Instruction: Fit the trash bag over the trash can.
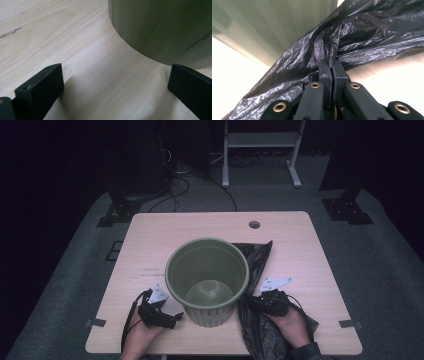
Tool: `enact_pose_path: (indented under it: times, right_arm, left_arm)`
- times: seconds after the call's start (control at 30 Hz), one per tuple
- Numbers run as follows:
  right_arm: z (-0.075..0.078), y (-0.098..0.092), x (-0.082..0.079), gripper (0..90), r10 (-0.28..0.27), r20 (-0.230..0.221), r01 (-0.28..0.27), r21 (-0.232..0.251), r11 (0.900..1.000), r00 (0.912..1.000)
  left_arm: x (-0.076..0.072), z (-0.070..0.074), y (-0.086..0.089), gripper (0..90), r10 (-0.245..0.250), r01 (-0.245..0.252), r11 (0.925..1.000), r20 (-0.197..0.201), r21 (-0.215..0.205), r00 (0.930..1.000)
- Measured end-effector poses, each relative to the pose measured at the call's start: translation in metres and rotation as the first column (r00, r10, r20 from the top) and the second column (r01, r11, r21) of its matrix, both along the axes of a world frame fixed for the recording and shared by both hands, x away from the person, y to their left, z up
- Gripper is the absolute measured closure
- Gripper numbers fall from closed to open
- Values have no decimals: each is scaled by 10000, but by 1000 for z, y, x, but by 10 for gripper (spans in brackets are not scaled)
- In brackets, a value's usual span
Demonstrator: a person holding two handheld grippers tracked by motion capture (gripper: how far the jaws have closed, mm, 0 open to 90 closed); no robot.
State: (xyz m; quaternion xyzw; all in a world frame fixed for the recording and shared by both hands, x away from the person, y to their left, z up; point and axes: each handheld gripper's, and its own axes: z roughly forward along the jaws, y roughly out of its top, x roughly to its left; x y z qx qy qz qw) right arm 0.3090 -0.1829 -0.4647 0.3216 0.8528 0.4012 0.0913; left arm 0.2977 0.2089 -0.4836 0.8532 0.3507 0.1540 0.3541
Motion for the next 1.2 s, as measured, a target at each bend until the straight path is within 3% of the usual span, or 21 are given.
enact_pose_path:
  times: [0.37, 0.5, 0.6, 0.73, 1.0, 1.2]
  right_arm:
    - [25, -10, -8, 881, 166, 127, -179, 1141, 9933, 9998]
    - [33, -13, -10, 881, -90, 245, 57, 1316, 9913, 9997]
    - [39, -17, -11, 882, 24, 361, -78, 1500, 9886, 9993]
    - [52, -21, -15, 883, 210, 305, -267, 2000, 9794, 9993]
    - [80, -22, -25, 882, 790, 885, -985, 2427, 9651, 9929]
    - [98, -26, -27, 884, 1198, 1064, -1455, 2823, 9482, 9871]
  left_arm:
    - [0, 0, 0, 0, 2, -2, 10000, 1, -1, 10000]
    - [0, 0, 0, 0, 2, -2, 10000, 0, -3, 10000]
    - [0, 0, 0, 0, -2, 2, 10000, 4, 0, 10000]
    - [0, 0, 0, 0, 0, 0, 10000, 4, -1, 10000]
    - [0, 0, 0, 0, 0, 0, 10000, 3, -2, 10000]
    - [0, 0, 0, 0, 1, -1, 10000, 6, -3, 10000]
